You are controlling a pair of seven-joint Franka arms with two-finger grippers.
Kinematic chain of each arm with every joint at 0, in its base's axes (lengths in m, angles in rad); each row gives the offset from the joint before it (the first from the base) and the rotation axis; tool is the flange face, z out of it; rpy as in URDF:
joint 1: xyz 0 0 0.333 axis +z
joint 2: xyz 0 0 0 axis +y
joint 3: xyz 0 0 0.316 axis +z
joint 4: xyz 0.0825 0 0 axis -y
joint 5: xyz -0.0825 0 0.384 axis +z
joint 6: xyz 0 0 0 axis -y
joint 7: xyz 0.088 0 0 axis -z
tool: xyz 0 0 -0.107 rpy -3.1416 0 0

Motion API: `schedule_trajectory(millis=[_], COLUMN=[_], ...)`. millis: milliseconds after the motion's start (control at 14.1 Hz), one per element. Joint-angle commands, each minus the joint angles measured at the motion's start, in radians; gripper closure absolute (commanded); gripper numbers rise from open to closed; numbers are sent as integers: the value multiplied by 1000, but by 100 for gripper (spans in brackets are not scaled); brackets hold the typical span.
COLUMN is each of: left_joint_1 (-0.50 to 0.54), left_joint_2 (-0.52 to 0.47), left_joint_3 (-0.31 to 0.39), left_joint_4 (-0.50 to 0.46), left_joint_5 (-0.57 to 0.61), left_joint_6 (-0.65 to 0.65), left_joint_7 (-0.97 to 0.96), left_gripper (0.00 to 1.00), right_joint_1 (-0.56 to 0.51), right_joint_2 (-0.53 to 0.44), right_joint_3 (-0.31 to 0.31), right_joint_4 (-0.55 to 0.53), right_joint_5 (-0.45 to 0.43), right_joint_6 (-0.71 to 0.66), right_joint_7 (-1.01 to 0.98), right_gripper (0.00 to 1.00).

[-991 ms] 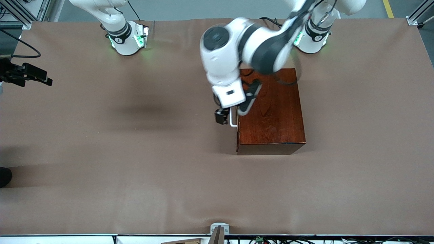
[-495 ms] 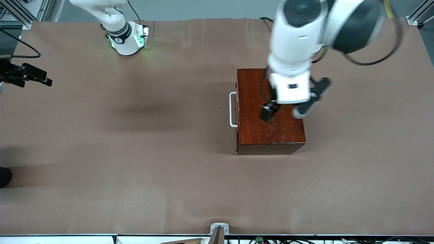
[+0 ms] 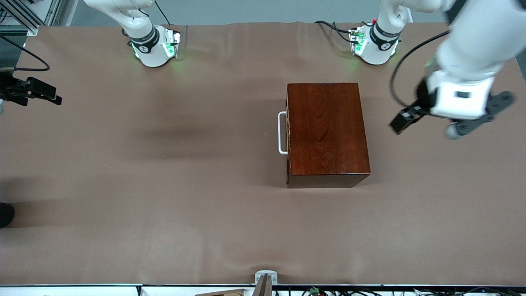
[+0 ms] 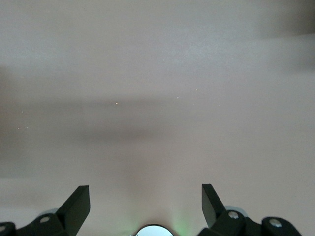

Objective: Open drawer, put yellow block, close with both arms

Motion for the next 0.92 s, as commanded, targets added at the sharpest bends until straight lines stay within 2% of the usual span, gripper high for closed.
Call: schedule_trajectory(millis=[0, 142, 283, 495, 708, 849], left_joint_1=[84, 153, 226, 375, 462, 513], left_joint_2=[-64, -101, -153, -223, -317, -334], left_joint_3=[-8, -16, -52, -172, -211, -266], left_joint_4=[-40, -69, -133, -218, -356, -373], left_joint_5=[-16, -16, -16, -16, -17, -17], left_joint_6=[-30, -31, -20, 7, 78, 78], left_joint_7=[226, 364, 470, 592, 710, 723], left_gripper=[0, 0, 0, 0, 0, 0], right_joint_1=[7, 7, 7, 7, 8, 7], right_joint_2=[-27, -27, -27, -27, -27, -27], right_joint_3=[-2, -2, -2, -2, -2, -2], right_joint_4=[-24, -24, -24, -26, -26, -26], right_joint_5=[-22, -22, -22, -21, -21, -21], right_joint_6=[4, 4, 4, 1, 0, 0], right_joint_7=[-8, -8, -8, -8, -8, -8], right_gripper=[0, 0, 0, 0, 0, 0])
